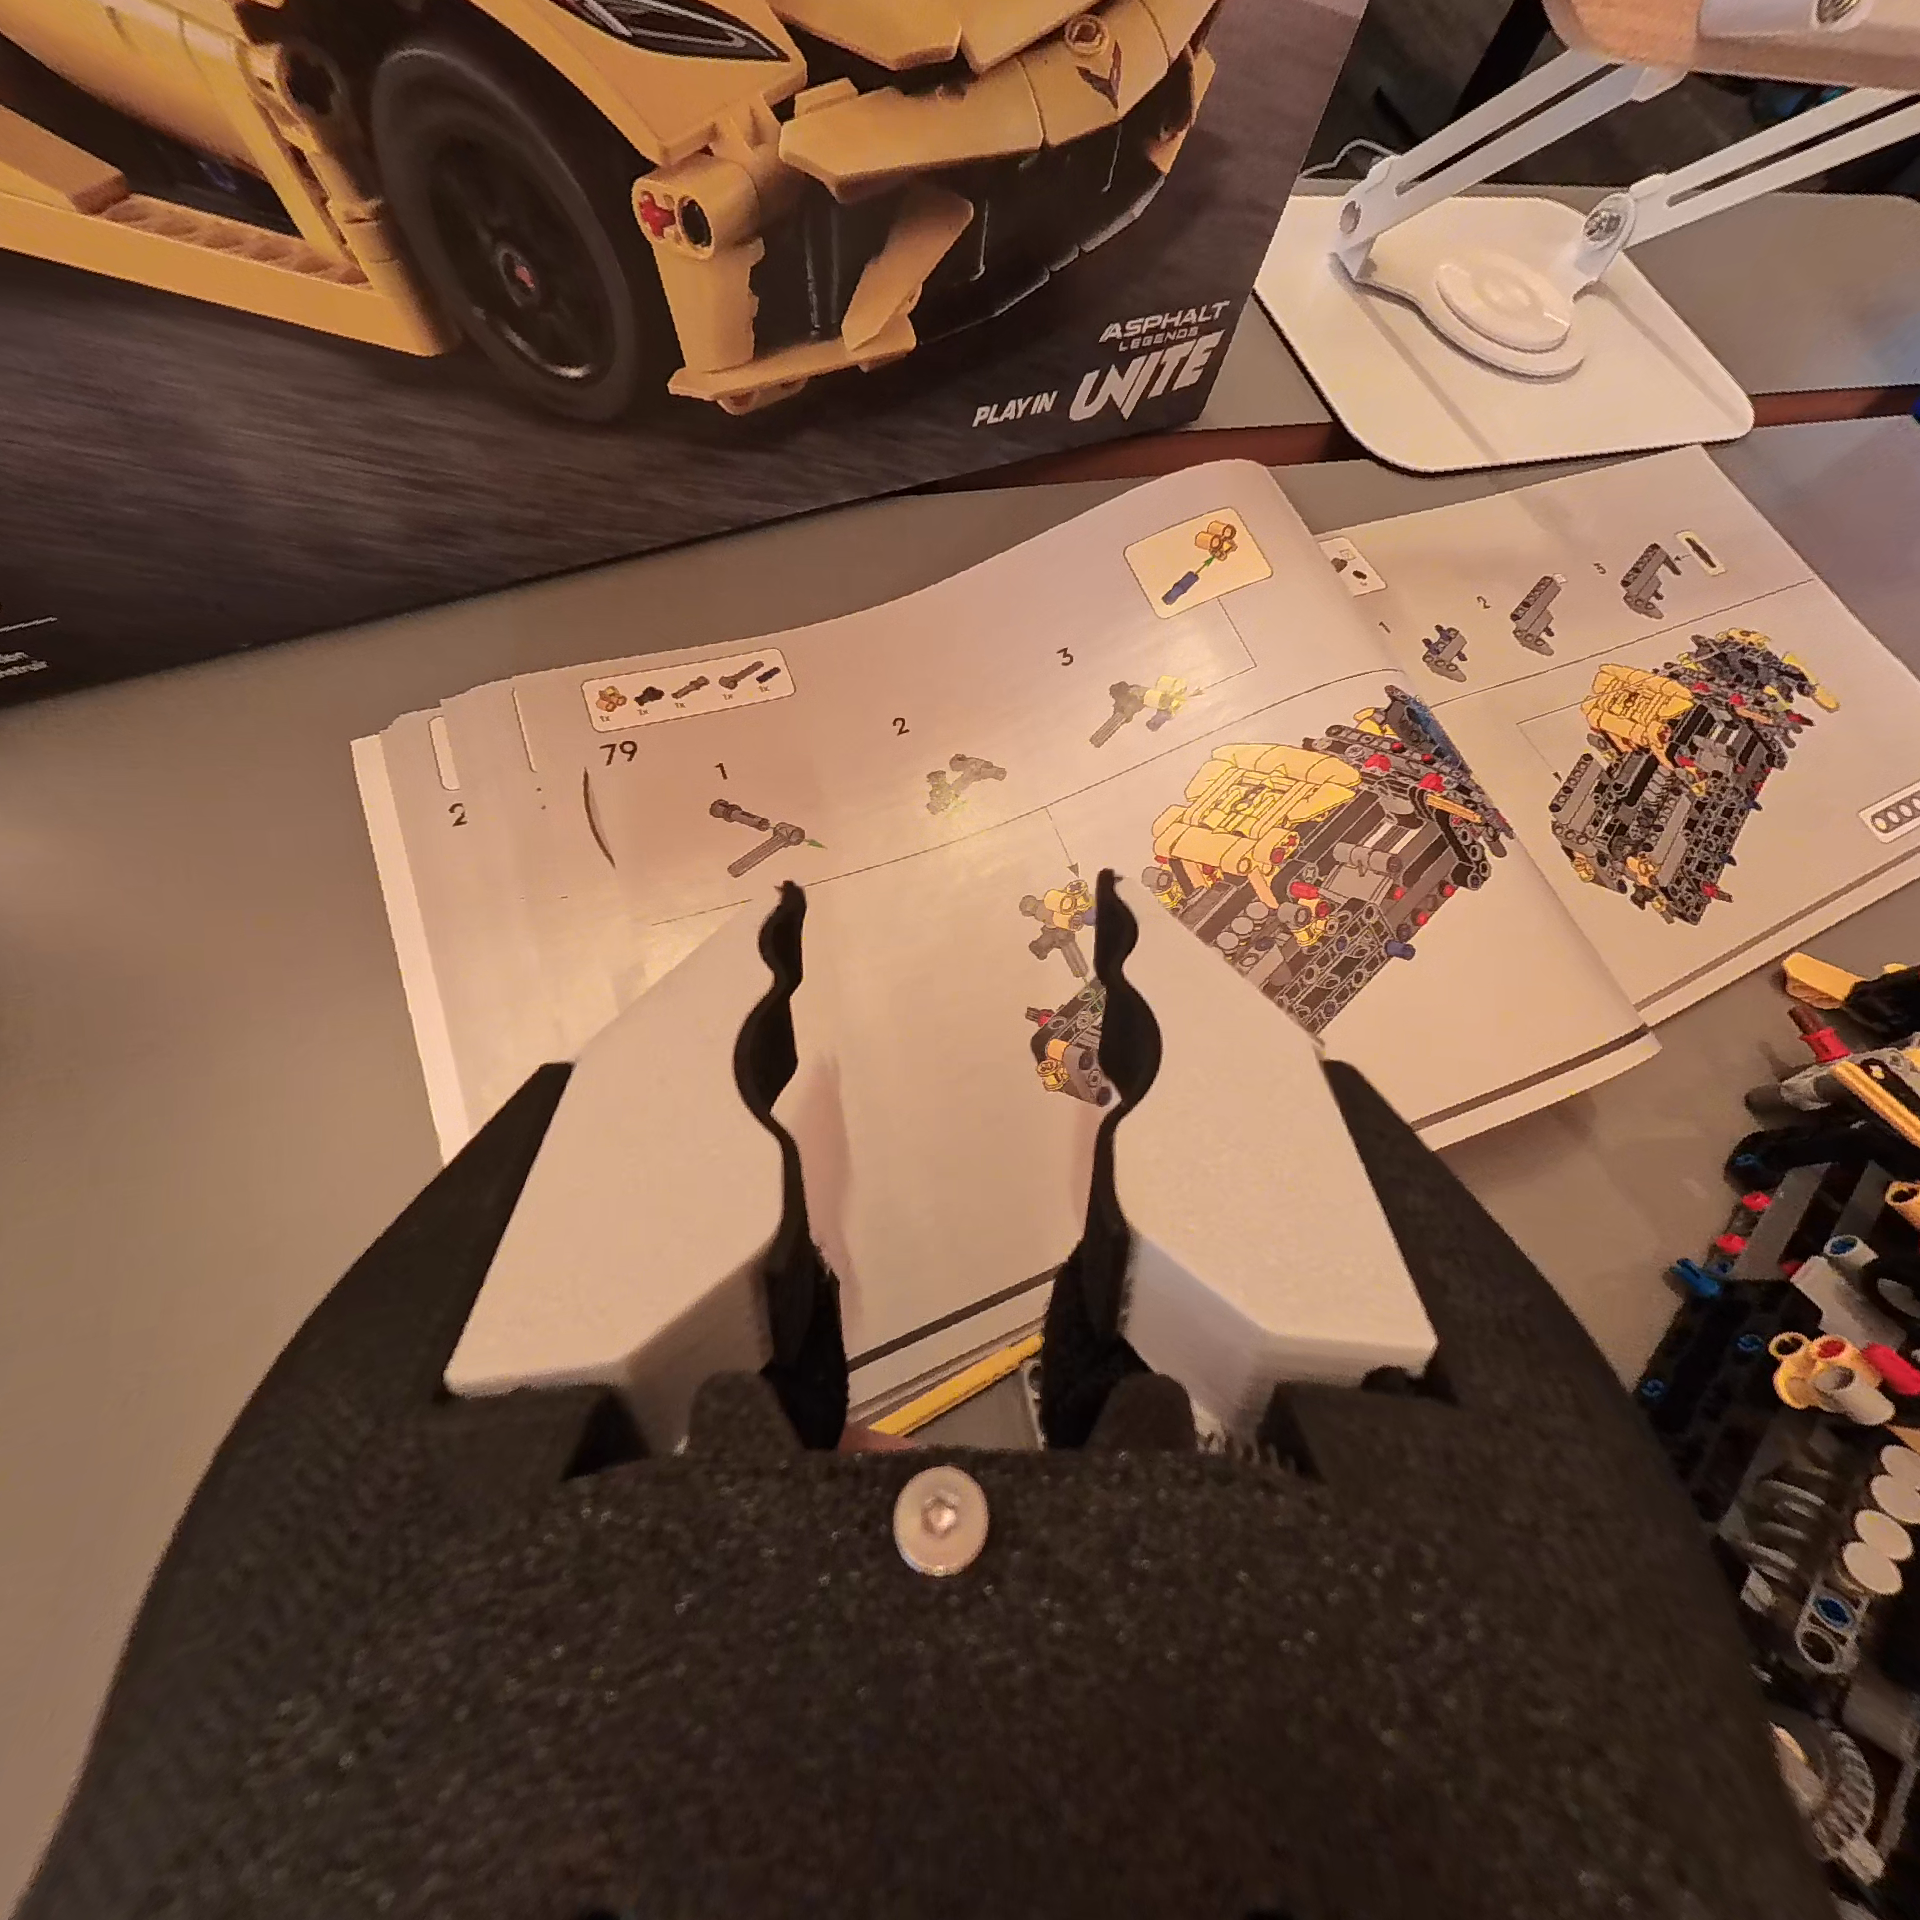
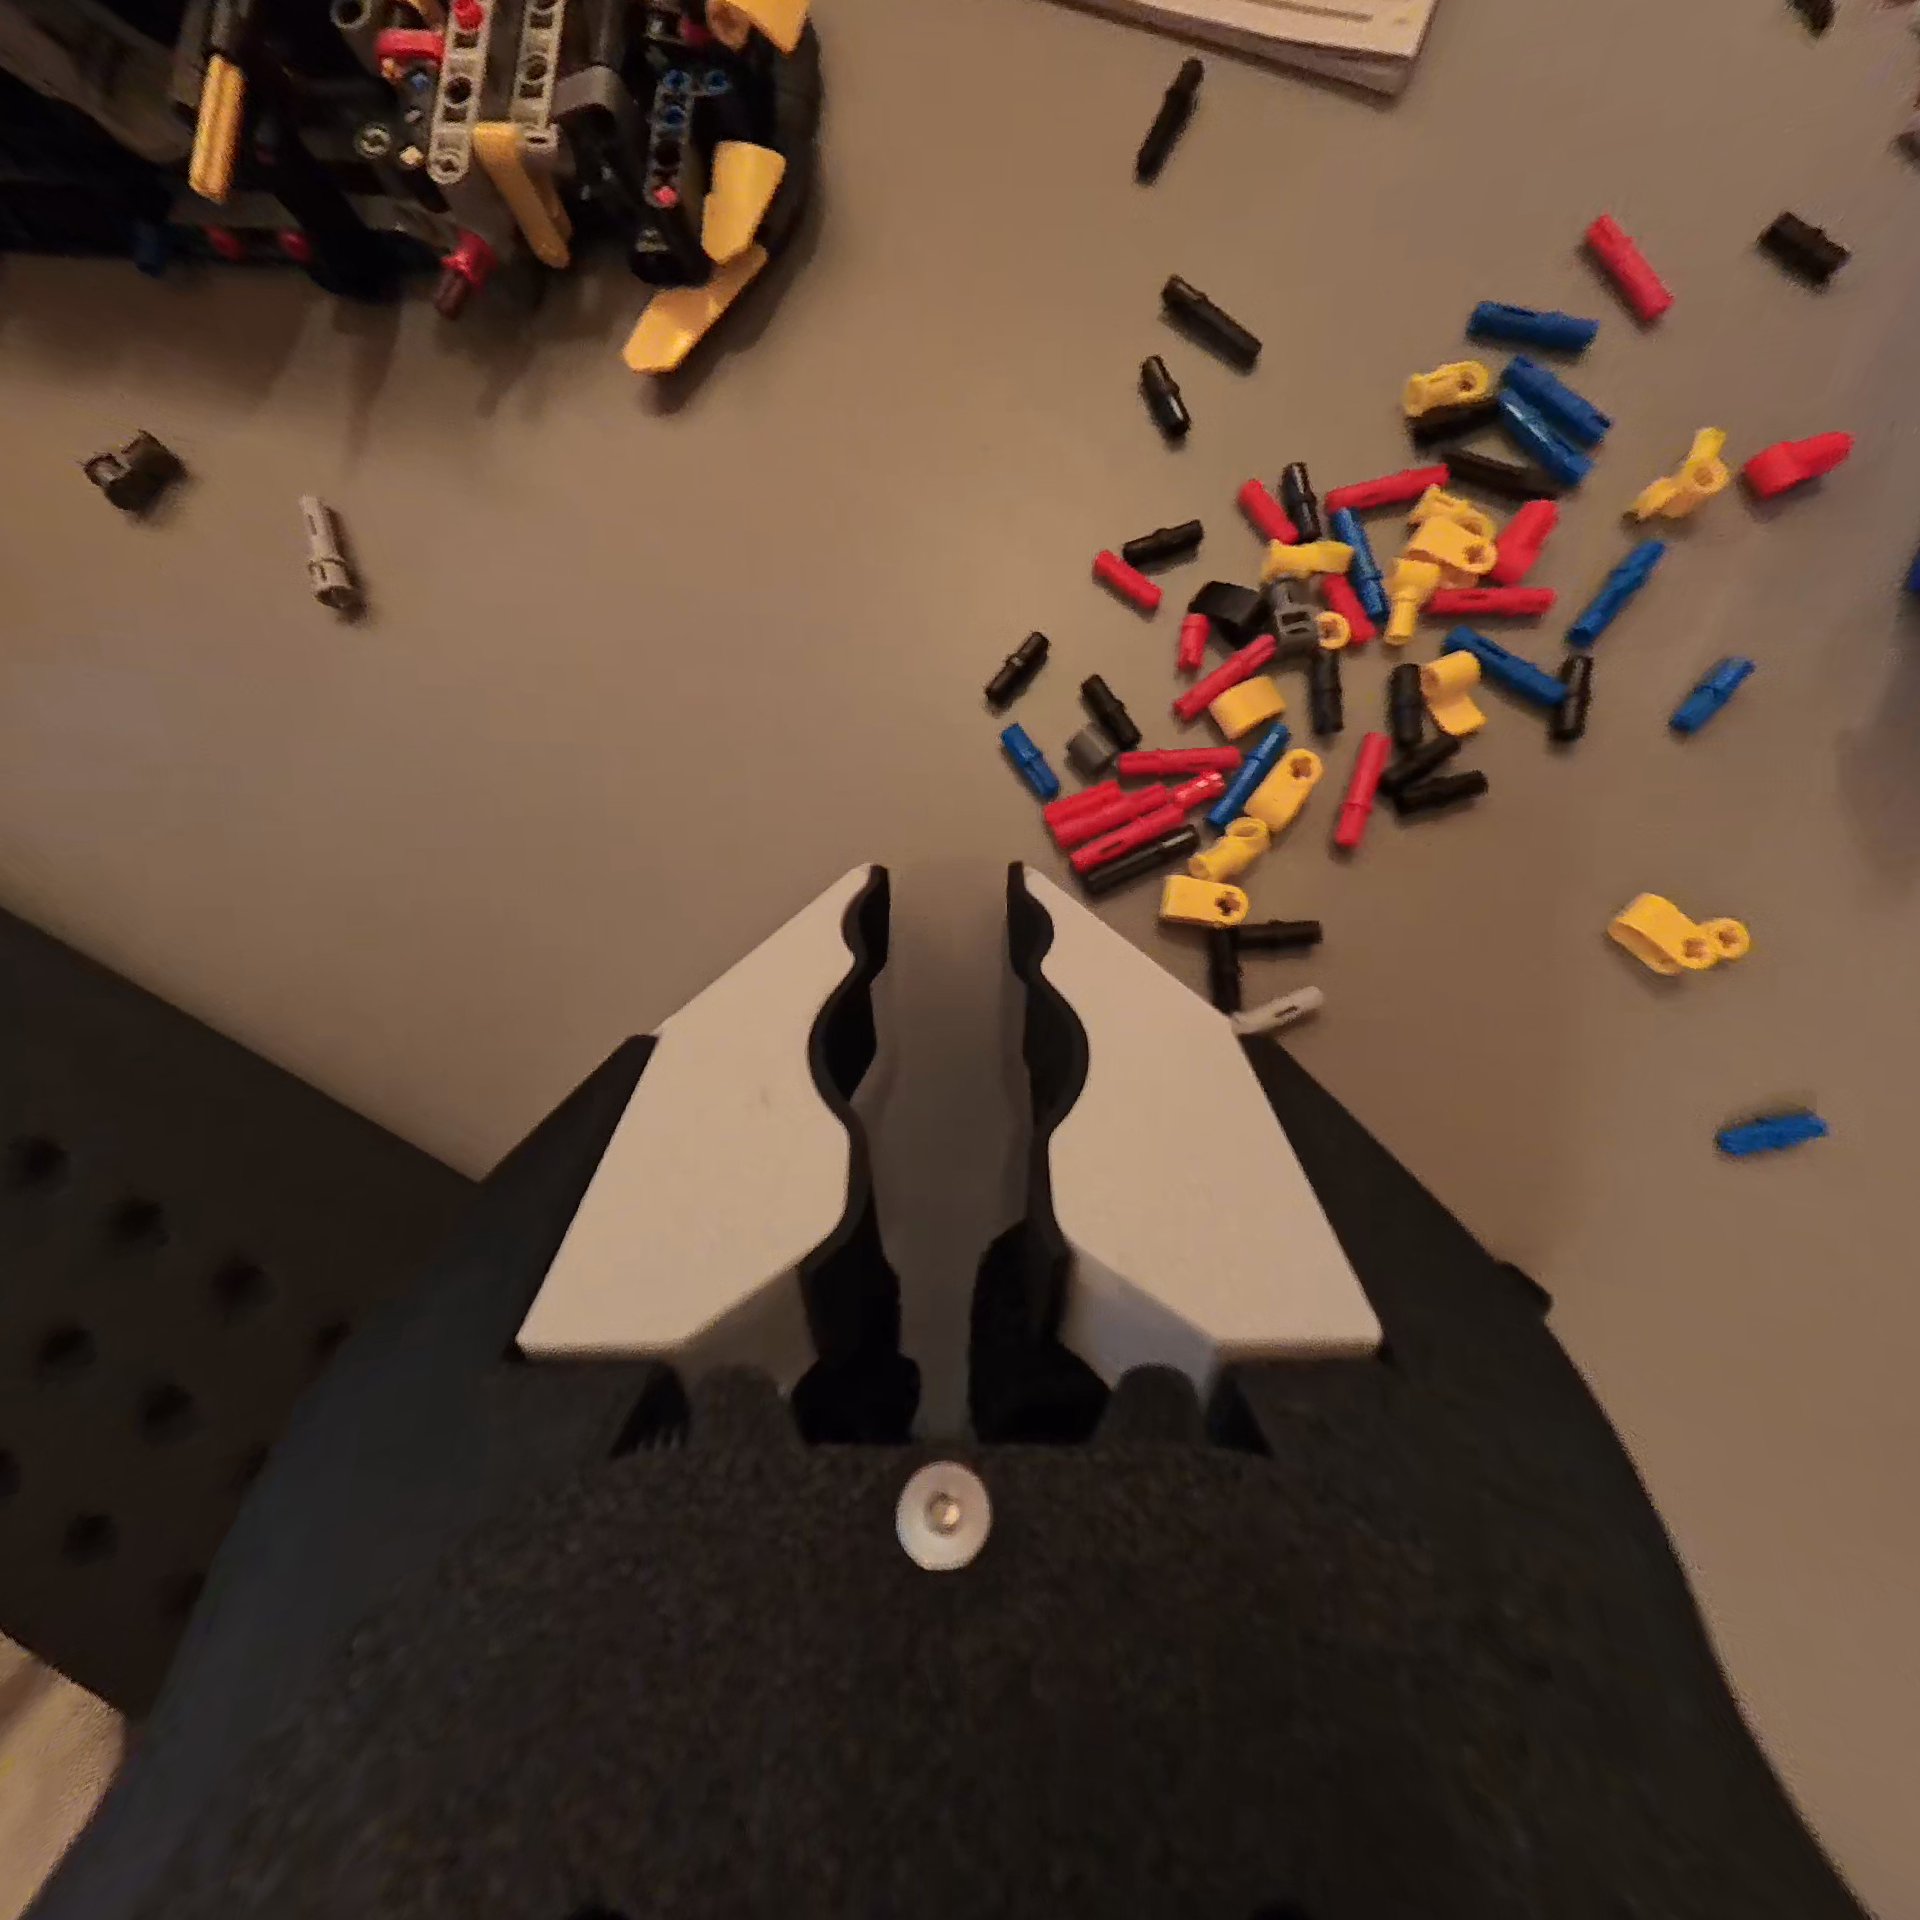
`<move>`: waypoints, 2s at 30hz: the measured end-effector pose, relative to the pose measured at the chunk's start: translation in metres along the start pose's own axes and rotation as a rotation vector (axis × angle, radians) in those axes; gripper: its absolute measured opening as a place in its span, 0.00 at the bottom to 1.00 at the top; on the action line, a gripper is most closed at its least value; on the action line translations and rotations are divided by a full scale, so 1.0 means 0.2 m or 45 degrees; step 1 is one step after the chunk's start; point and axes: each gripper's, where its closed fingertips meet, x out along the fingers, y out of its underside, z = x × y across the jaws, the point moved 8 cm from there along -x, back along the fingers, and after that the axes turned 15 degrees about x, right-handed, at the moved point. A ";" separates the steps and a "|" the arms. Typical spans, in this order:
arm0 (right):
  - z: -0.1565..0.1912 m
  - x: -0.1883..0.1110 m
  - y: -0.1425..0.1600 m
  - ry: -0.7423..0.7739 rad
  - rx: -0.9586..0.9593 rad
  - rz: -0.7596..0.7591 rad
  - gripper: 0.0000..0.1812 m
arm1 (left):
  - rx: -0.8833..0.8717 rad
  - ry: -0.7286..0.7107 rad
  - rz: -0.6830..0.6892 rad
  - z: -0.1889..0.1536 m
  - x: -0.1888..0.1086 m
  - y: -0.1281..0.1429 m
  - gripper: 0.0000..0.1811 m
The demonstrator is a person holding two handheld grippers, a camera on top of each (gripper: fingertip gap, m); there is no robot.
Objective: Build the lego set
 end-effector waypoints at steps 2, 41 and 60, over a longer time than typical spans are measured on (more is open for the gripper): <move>0.03 0.01 -0.01 -0.012 -0.011 -0.025 0.12 | 0.003 -0.009 0.003 0.01 0.00 0.00 0.31; -0.06 0.09 -0.25 -0.186 0.250 -0.215 0.13 | -0.119 0.057 0.043 0.05 0.04 0.07 0.31; -0.03 0.03 -0.22 -0.117 0.292 -0.332 0.14 | -0.091 0.060 0.016 0.01 0.03 0.04 0.31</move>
